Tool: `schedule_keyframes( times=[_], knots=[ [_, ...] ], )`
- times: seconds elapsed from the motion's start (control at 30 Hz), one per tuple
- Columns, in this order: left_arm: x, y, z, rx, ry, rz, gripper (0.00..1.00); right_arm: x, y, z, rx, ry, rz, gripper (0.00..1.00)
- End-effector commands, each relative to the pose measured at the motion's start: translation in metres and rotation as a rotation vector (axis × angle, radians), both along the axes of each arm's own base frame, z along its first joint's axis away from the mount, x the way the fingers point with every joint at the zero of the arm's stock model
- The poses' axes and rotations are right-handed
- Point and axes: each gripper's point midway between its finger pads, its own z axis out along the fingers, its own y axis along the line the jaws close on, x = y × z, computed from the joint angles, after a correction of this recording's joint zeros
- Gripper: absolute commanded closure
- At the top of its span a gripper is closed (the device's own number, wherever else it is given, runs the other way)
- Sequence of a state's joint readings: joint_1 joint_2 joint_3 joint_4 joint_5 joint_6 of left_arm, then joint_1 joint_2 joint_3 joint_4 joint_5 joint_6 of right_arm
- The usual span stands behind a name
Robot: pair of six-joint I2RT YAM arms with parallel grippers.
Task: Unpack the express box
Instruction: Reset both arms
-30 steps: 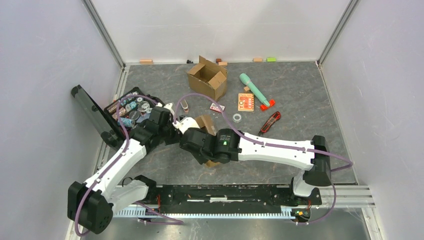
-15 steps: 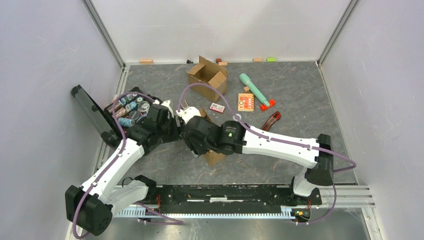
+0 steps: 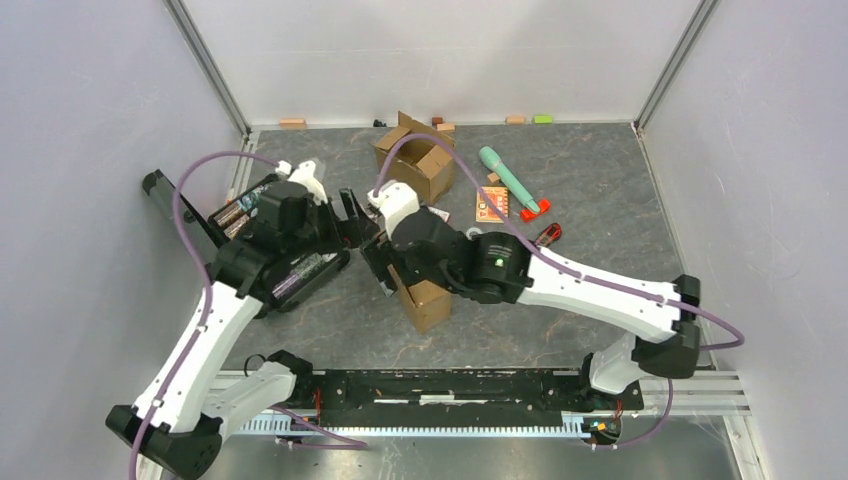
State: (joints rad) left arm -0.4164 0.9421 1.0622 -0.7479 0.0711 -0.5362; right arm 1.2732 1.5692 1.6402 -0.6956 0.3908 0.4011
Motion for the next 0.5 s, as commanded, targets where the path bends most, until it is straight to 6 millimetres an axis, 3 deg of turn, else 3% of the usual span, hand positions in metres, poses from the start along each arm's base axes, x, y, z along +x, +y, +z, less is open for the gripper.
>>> schedule_keyframes(
  times=[0.0,0.17,0.23,0.47],
  knots=[
    [0.002,0.008,0.071,0.01,-0.189,-0.015,0.0,0.017,-0.027,0.098,0.21,-0.196,-0.077,0.02],
    [0.0,0.008,0.105,-0.001,-0.238,-0.032,0.0,0.026,-0.076,0.128,0.295,-0.309,-0.2,0.02],
    [-0.001,0.009,0.113,-0.003,-0.263,-0.03,0.0,0.026,-0.093,0.13,0.322,-0.339,-0.23,0.02],
    [0.001,0.012,0.113,0.014,-0.274,-0.02,0.0,0.026,-0.129,0.136,0.367,-0.388,-0.299,0.02]
  ],
)
